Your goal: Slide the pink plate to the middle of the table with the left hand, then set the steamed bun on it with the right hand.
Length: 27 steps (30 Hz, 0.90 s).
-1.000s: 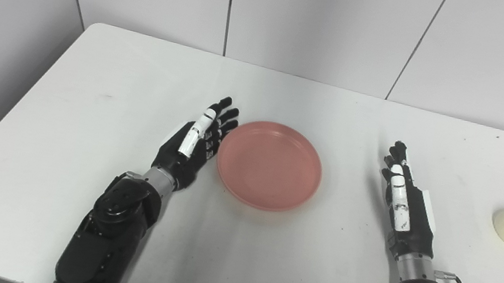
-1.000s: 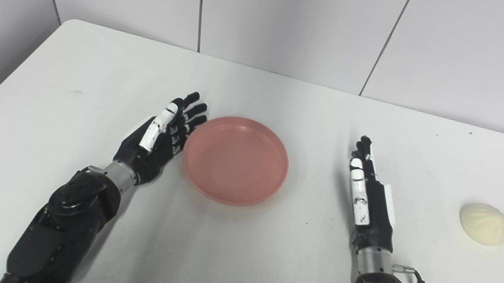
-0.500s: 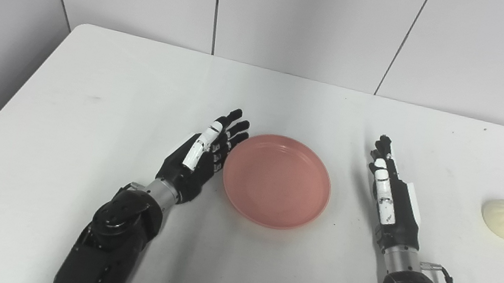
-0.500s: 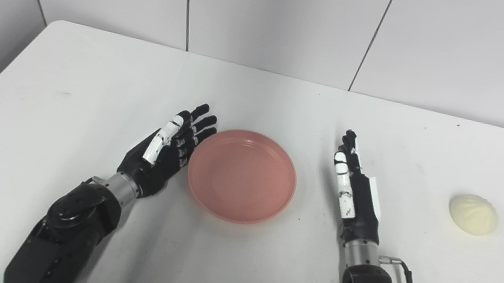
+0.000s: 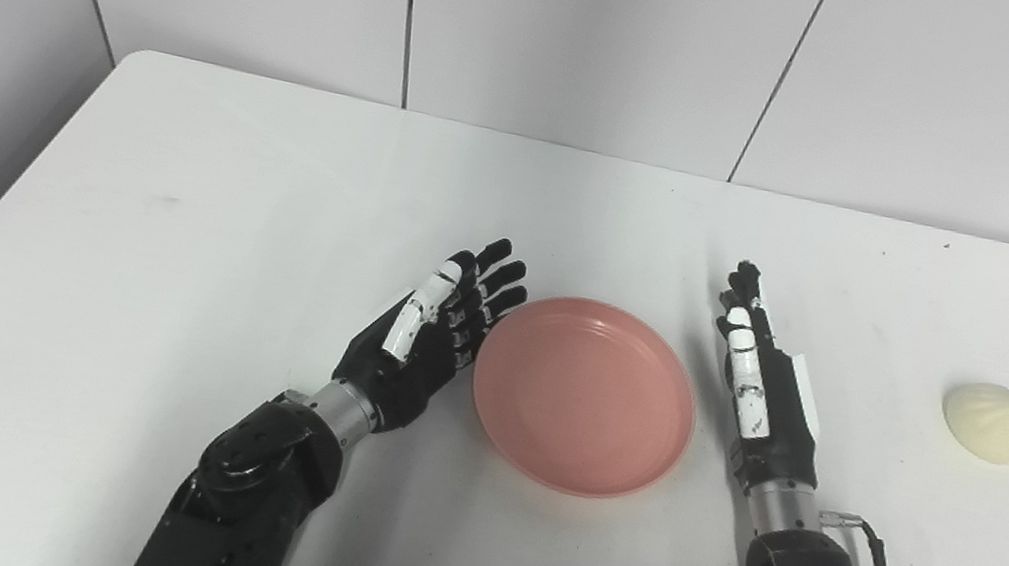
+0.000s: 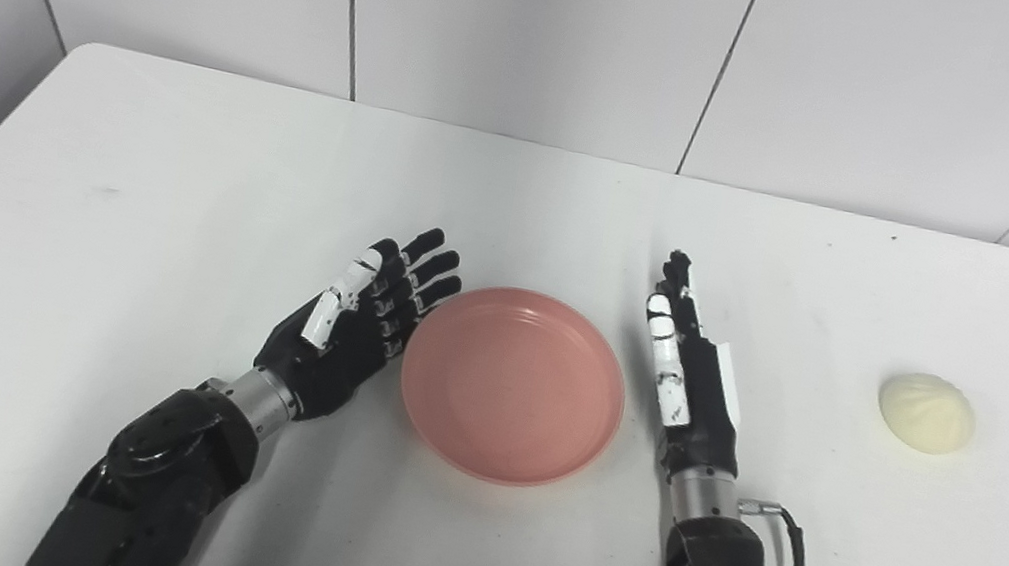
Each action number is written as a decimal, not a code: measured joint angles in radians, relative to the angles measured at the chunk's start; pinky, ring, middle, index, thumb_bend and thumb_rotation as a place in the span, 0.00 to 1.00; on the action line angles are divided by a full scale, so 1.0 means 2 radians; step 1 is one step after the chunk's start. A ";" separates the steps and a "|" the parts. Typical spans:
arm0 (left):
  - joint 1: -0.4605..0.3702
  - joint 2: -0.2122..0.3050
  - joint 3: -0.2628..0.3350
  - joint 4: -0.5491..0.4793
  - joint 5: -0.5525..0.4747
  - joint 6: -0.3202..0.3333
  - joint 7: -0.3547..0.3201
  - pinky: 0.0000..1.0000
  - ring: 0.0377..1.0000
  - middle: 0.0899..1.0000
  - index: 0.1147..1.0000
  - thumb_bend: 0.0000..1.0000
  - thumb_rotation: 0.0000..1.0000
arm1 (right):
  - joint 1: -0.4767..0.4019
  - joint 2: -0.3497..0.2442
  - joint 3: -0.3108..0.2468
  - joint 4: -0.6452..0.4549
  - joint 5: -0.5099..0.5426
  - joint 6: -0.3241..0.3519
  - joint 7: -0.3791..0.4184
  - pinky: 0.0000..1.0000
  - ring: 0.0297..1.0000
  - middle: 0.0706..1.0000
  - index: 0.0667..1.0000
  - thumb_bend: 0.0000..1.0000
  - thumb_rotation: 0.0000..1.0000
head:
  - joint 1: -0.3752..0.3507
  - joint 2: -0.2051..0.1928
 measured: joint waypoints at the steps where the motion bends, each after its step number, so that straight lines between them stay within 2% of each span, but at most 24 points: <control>1: 0.001 -0.001 -0.002 0.000 0.007 -0.005 0.003 1.00 0.99 0.99 1.00 0.39 1.00 | 0.000 0.000 0.000 0.000 0.000 0.000 0.000 1.00 1.00 1.00 1.00 0.21 1.00 | -0.002 -0.001; 9: 0.005 -0.007 -0.009 0.003 0.051 -0.032 0.020 1.00 0.97 0.98 0.99 0.40 1.00 | -0.001 0.003 -0.002 0.001 -0.001 0.000 -0.006 1.00 1.00 1.00 1.00 0.21 1.00 | -0.016 -0.006; 14: 0.005 -0.008 -0.008 0.007 0.062 -0.044 0.027 1.00 0.98 0.98 0.99 0.39 1.00 | 0.000 0.004 -0.003 -0.003 -0.006 -0.003 -0.018 1.00 0.99 0.99 1.00 0.27 1.00 | -0.031 -0.012; 18: 0.004 -0.007 -0.003 0.020 0.080 -0.072 0.036 0.99 0.98 0.98 0.99 0.39 1.00 | 0.003 0.008 -0.008 -0.010 -0.011 -0.009 -0.033 1.00 0.97 0.97 0.99 0.27 1.00 | -0.050 -0.020; 20: 0.003 -0.006 0.001 0.032 0.084 -0.092 0.038 0.99 0.97 0.98 0.99 0.39 1.00 | 0.000 0.009 -0.009 -0.014 -0.020 -0.014 -0.045 0.98 0.93 0.96 0.99 0.30 1.00 | -0.057 -0.023; 22: 0.000 -0.004 0.006 0.042 0.088 -0.106 0.038 0.98 0.96 0.96 0.97 0.41 1.00 | -0.002 0.005 -0.010 -0.014 -0.030 -0.019 -0.052 0.90 0.88 0.94 0.98 0.48 0.99 | -0.065 -0.025; 25: -0.005 -0.001 0.012 0.055 0.088 -0.117 0.037 0.97 0.95 0.95 0.97 0.40 1.00 | -0.002 -0.002 -0.009 -0.016 -0.052 -0.022 -0.059 0.88 0.85 0.93 0.98 0.52 0.99 | -0.075 -0.026; 27: -0.007 0.000 0.014 0.058 0.088 -0.120 0.037 0.97 0.95 0.96 0.97 0.38 1.00 | -0.002 -0.014 -0.009 -0.021 -0.068 -0.021 -0.060 0.83 0.84 0.91 0.99 0.56 0.97 | -0.078 -0.028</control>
